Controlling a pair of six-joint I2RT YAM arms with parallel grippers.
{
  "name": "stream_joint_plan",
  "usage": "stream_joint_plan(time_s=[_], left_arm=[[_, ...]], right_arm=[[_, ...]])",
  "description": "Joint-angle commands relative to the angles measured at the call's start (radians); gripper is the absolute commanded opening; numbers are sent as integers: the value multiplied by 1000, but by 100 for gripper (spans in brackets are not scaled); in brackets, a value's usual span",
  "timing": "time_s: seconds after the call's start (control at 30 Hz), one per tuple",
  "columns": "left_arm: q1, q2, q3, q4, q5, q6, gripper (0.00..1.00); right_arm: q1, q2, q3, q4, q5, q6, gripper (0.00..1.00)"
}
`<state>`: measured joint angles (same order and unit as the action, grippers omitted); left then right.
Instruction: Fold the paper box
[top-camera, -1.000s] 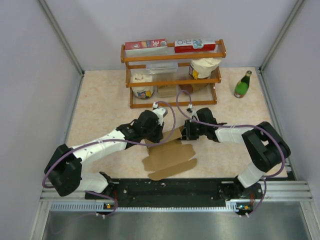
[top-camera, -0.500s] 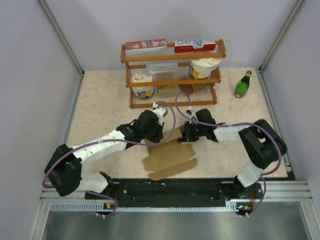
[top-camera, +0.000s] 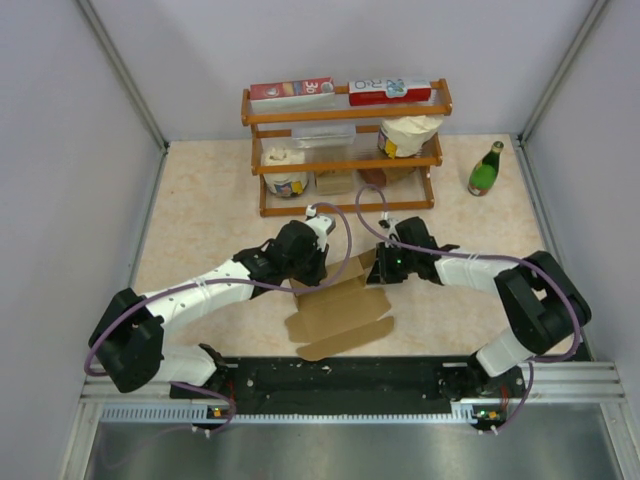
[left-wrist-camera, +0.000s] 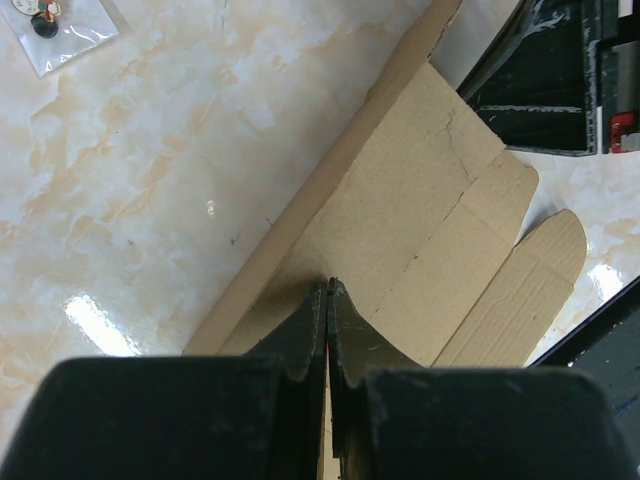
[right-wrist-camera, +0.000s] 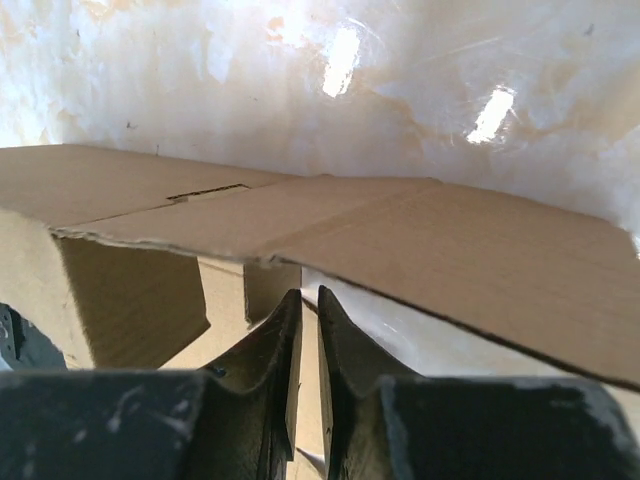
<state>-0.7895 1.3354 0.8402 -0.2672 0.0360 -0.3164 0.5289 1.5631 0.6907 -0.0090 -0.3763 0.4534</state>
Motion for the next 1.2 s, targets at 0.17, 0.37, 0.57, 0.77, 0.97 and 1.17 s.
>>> stream_joint_plan(time_s=[0.17, 0.37, 0.57, 0.77, 0.97, 1.17], left_arm=[[-8, 11, -12, -15, -7, -7, 0], [-8, 13, -10, -17, -8, -9, 0], [-10, 7, -15, -17, -12, -10, 0], [-10, 5, -16, -18, -12, -9, 0], [-10, 2, -18, -18, -12, -12, 0], [-11, -2, -18, -18, -15, -12, 0]], right_arm=[[-4, -109, 43, -34, 27, -39, 13], [-4, -123, 32, 35, -61, -13, 14], [-4, -123, 3, 119, -157, 28, 13], [-18, -133, -16, 173, -199, 61, 13], [-23, -201, 32, 11, -20, -13, 13], [-26, -320, 88, -130, 160, -82, 20]])
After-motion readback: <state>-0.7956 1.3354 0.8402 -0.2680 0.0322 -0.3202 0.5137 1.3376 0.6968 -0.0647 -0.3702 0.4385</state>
